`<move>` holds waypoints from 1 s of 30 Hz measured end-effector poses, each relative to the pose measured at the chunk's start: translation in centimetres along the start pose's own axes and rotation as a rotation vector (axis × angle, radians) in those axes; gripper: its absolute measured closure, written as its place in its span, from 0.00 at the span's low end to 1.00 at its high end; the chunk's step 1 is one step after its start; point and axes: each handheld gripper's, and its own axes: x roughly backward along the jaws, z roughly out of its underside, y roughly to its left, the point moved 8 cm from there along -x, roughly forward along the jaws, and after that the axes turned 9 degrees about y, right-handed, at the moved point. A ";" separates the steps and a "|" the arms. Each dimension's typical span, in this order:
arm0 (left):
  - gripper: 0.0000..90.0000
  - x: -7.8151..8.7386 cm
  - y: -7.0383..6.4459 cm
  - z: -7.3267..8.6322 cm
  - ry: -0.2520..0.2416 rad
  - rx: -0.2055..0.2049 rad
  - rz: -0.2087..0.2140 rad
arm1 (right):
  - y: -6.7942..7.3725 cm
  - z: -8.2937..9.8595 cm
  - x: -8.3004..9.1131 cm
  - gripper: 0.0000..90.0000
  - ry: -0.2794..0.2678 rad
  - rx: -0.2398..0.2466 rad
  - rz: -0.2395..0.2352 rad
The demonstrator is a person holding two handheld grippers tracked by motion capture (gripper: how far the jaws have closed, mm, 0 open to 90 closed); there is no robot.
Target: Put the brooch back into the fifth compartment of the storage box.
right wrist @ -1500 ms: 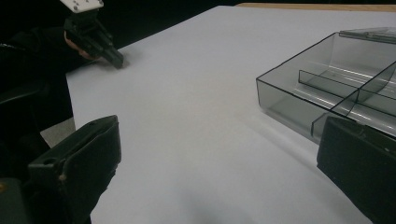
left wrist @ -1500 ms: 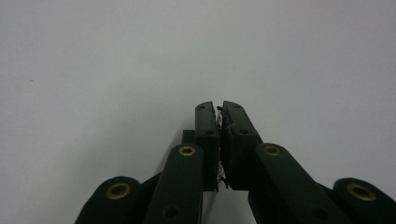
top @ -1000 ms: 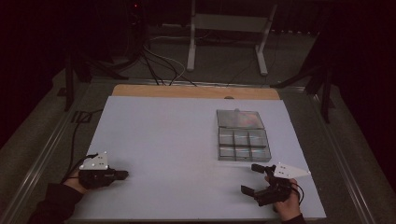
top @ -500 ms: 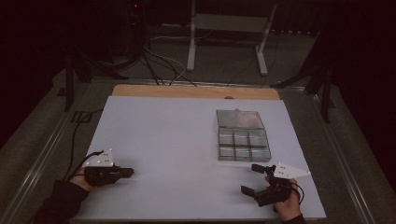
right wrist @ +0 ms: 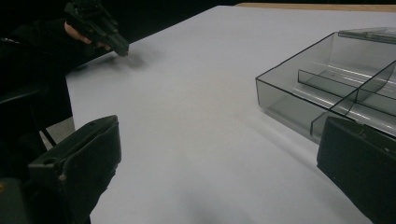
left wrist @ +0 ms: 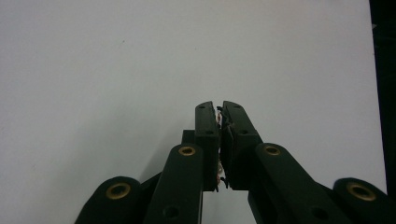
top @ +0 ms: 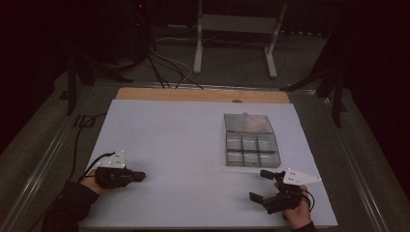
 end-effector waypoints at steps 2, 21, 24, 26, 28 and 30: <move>0.97 -0.2 0.0 -0.2 0.006 -0.002 0.003 | 0.0 0.0 0.0 0.00 -0.002 -0.003 -0.001; 0.97 -2.1 -0.5 -3.8 -0.006 -0.023 0.073 | 0.1 0.0 0.2 0.00 -0.003 0.006 0.001; 0.97 -2.6 -0.6 -4.6 -0.010 -0.029 0.083 | 0.0 -0.1 0.2 0.00 -0.007 0.001 0.001; 0.97 -3.1 -0.9 -5.2 -0.013 -0.033 0.092 | 0.1 -0.1 0.2 0.00 -0.006 0.006 0.001; 0.97 -3.3 -1.0 -5.4 -0.007 -0.040 0.096 | 0.1 0.0 0.2 0.00 -0.005 0.007 0.001; 0.97 -4.3 -1.4 -6.5 -0.010 -0.055 0.120 | 0.1 -0.1 0.2 0.00 -0.006 0.005 0.002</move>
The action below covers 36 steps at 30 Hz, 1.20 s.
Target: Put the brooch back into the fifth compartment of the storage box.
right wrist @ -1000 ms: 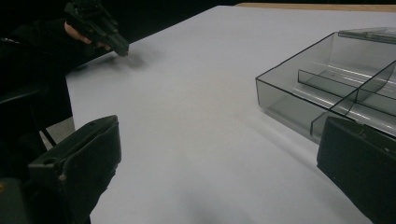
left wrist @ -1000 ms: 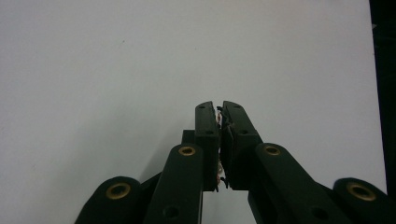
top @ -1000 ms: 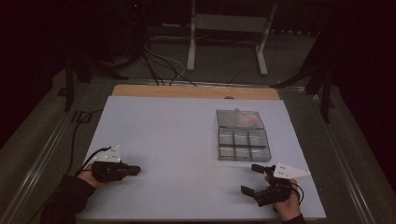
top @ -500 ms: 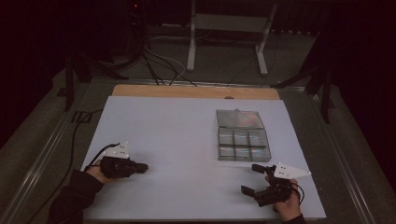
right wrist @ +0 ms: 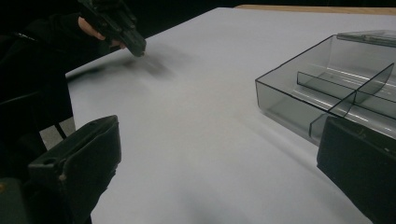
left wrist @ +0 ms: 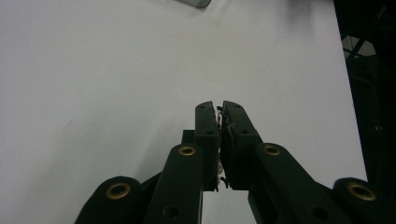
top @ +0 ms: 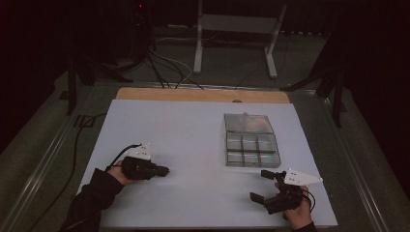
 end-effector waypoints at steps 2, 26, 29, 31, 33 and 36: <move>0.97 -0.5 0.0 -0.5 0.004 -0.006 0.004 | 0.0 0.0 0.0 0.00 -0.001 0.000 -0.001; 0.97 -4.5 -1.2 -6.9 -0.057 -0.043 0.075 | 0.0 0.0 0.2 0.00 -0.005 -0.003 0.006; 0.97 -5.2 -1.6 -7.4 -0.053 -0.053 0.083 | 0.0 0.0 0.2 0.00 -0.005 -0.002 0.006; 0.97 -5.6 -1.8 -7.8 -0.054 -0.051 0.088 | 0.0 0.0 0.2 0.00 -0.007 -0.006 0.005; 0.97 -6.0 -2.0 -8.3 -0.054 -0.056 0.097 | 0.0 0.0 0.2 0.00 -0.006 -0.006 0.003; 0.97 -6.6 -2.3 -9.0 -0.060 -0.060 0.104 | 0.0 0.0 0.2 0.00 -0.005 -0.002 0.003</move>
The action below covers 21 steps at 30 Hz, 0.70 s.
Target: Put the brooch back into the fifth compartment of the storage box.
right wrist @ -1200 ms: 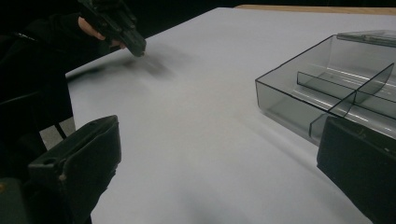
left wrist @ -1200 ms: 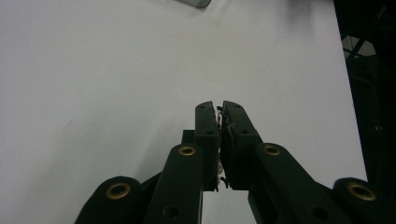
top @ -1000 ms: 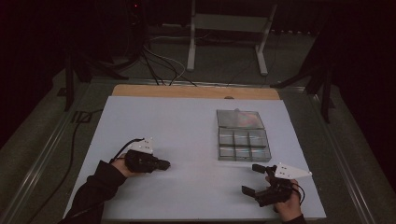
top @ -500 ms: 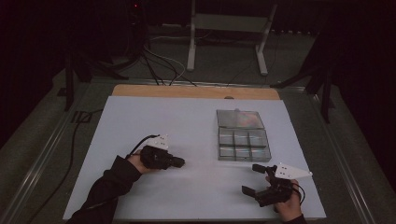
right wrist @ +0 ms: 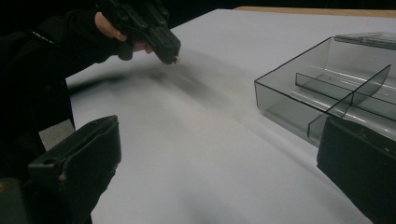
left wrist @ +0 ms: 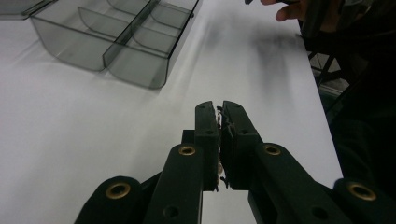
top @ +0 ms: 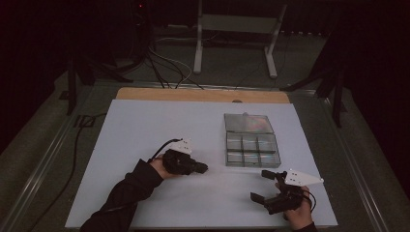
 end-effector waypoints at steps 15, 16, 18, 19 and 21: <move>0.97 -2.7 -0.3 -4.0 -0.037 -0.020 0.015 | 0.0 0.0 0.0 0.00 -0.001 -0.003 -0.004; 0.97 -3.0 -0.2 -4.3 -0.040 -0.018 0.012 | 0.0 0.0 0.0 0.00 -0.001 -0.003 -0.003; 0.97 -3.4 -0.1 -5.0 -0.054 -0.008 0.022 | 0.0 0.0 0.0 0.00 -0.004 -0.005 -0.004; 0.97 -3.6 -0.1 -5.3 -0.059 -0.009 0.024 | 0.0 0.0 0.1 0.00 -0.002 -0.003 -0.003; 0.97 -4.0 0.1 -5.8 -0.066 -0.011 0.026 | 0.0 0.0 0.1 0.00 -0.003 -0.003 -0.004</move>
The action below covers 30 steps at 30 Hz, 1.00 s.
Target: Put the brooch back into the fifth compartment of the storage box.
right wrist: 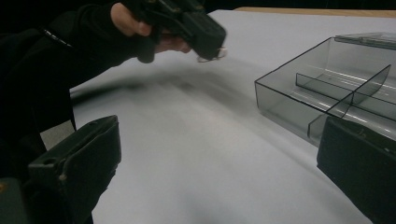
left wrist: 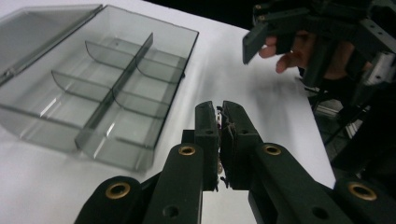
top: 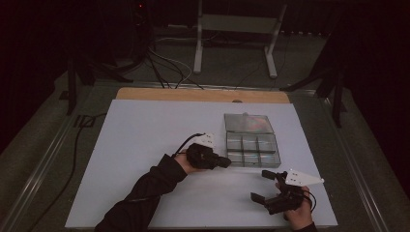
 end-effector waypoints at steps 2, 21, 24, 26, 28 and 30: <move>0.97 -0.4 0.3 -0.5 -0.005 0.010 -0.012 | 0.0 0.0 0.0 0.00 -0.003 -0.003 0.000; 0.97 -4.4 2.9 -4.8 -0.051 0.085 -0.049 | 0.1 -0.1 0.3 0.00 -0.012 0.000 -0.003; 0.97 -5.1 3.2 -5.3 -0.061 0.082 -0.043 | 0.0 -0.1 0.3 0.00 -0.014 -0.004 -0.004; 0.97 -5.7 3.4 -5.5 -0.052 0.075 -0.057 | 0.1 0.0 0.3 0.00 -0.011 0.000 -0.002; 0.97 -6.0 3.7 -5.8 -0.065 0.082 -0.080 | 0.0 -0.1 0.3 0.00 -0.012 0.001 -0.002; 0.97 -6.2 4.0 -6.0 -0.083 0.084 -0.093 | 0.1 -0.1 0.4 0.00 -0.011 0.000 -0.002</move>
